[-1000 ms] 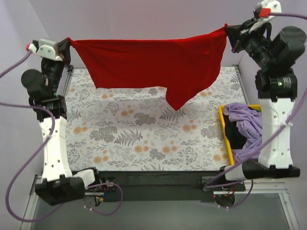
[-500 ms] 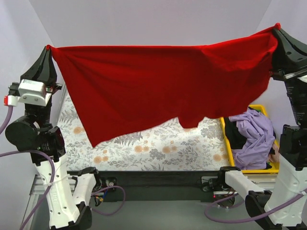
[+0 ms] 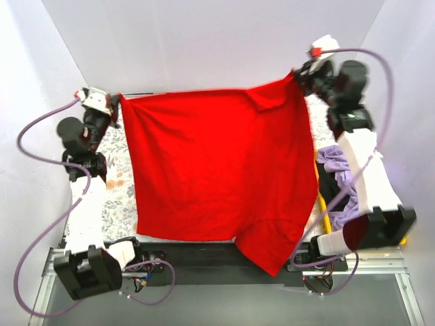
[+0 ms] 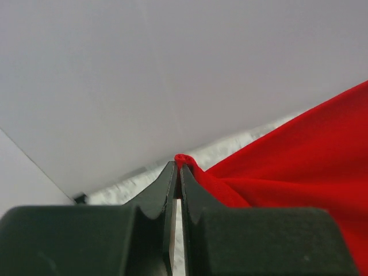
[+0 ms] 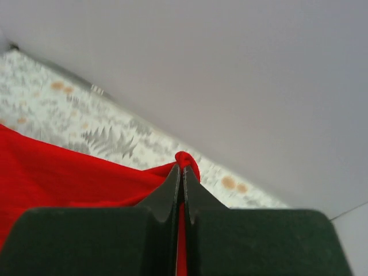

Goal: Fold and stack the t-shirts
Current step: Flatten the tshirt out

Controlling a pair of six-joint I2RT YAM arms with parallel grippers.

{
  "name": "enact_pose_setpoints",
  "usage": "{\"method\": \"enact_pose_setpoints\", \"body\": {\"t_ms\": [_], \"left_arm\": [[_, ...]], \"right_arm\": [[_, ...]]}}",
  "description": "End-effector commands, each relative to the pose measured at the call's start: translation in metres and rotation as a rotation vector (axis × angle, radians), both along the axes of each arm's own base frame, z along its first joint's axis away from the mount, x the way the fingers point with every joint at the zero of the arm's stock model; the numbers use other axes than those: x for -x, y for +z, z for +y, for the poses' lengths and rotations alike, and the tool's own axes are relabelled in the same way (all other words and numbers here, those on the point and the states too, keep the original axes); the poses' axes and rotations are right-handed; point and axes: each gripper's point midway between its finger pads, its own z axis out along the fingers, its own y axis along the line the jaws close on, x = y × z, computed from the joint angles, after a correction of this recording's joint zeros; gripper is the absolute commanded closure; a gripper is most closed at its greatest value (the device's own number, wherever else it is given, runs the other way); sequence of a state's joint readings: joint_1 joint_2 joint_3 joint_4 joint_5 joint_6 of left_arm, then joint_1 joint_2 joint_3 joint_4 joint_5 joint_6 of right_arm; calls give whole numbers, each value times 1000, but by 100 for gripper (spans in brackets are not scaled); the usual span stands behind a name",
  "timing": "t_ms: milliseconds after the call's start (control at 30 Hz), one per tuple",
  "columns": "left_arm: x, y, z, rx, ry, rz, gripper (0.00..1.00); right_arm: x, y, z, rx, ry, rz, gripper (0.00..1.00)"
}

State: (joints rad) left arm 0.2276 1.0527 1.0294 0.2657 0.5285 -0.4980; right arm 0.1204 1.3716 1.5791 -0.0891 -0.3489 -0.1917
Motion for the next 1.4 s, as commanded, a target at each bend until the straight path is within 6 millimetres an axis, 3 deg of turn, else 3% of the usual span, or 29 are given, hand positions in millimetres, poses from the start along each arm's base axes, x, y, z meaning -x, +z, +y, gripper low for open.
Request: {"method": "enact_pose_setpoints", "body": {"t_ms": [0,33,133,200,233,267,300,333,367,400,433,467,500,533,567,600,633,700,767,1033,1100,1267,1367], "left_arm": [[-21,-57,-1,-2,-52,103,100],[-30,-74,-1,0,-61,132,100],[-78,-154,8,60,-80,318,100],[-103,-185,12,84,-91,385,100],[-114,-201,13,90,-95,428,100],[-141,-228,22,125,-76,485,100],[-157,-237,28,141,-57,508,96],[-173,-261,45,169,31,593,90],[-200,-239,59,201,86,568,84],[-209,-287,73,241,163,709,71],[-217,-287,87,252,222,720,70],[-220,-283,96,277,238,720,67],[-219,-269,101,294,245,697,61],[-216,-262,102,307,243,690,56],[-213,-251,101,315,214,680,53],[-200,-247,97,313,203,715,46],[-192,-243,92,308,189,728,45],[-173,-239,75,287,108,772,45],[-140,-239,56,284,35,861,45],[-14,-284,20,174,-90,1196,46],[14,-300,15,143,-110,1267,45],[54,-330,13,76,-131,1376,45],[75,-351,12,60,-123,1440,46]], "right_arm": [[-30,-54,17,51,3,65,99],[-38,-79,26,62,10,109,99],[-92,-149,44,98,-12,222,99],[-119,-172,47,101,-55,264,94],[-144,-194,52,108,-67,295,87],[-160,-198,53,112,-87,296,77],[-171,-211,54,123,-108,333,45],[-190,-257,54,150,-133,410,34],[-213,-217,52,134,-178,335,22],[-217,-233,47,165,-204,386,18],[-223,-237,45,182,-216,384,13],[-216,-250,44,206,-211,409,9],[-210,-253,40,218,-213,417,7],[-200,-234,36,222,-212,398,7],[-192,-234,36,235,-200,407,6],[-176,-257,33,265,-180,465,6],[-159,-240,36,281,-130,450,6],[-129,-259,38,320,-63,520,2],[-95,-260,43,351,23,582,2],[20,-317,33,483,161,871,2],[37,-331,30,530,166,914,3],[83,-381,11,618,160,1073,9],[97,-398,1,670,151,1111,9]]}}
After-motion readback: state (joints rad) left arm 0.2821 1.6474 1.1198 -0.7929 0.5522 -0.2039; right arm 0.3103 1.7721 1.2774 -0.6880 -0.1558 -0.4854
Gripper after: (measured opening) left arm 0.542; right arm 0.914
